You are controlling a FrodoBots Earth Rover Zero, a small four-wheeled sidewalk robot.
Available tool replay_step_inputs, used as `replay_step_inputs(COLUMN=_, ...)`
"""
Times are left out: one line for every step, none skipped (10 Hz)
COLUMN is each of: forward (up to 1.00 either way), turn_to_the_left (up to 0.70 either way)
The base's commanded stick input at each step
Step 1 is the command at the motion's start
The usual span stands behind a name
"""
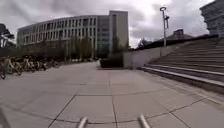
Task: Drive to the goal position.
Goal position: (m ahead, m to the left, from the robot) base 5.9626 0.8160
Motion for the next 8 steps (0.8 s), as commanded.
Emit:
replay_step_inputs(forward=0.7, turn_to_the_left=0.0)
replay_step_inputs(forward=0.7, turn_to_the_left=0.0)
replay_step_inputs(forward=0.7, turn_to_the_left=0.3)
replay_step_inputs(forward=0.7, turn_to_the_left=0.33)
replay_step_inputs(forward=0.7, turn_to_the_left=0.35)
replay_step_inputs(forward=0.7, turn_to_the_left=0.35)
replay_step_inputs(forward=0.7, turn_to_the_left=0.35)
replay_step_inputs(forward=0.7, turn_to_the_left=0.19)
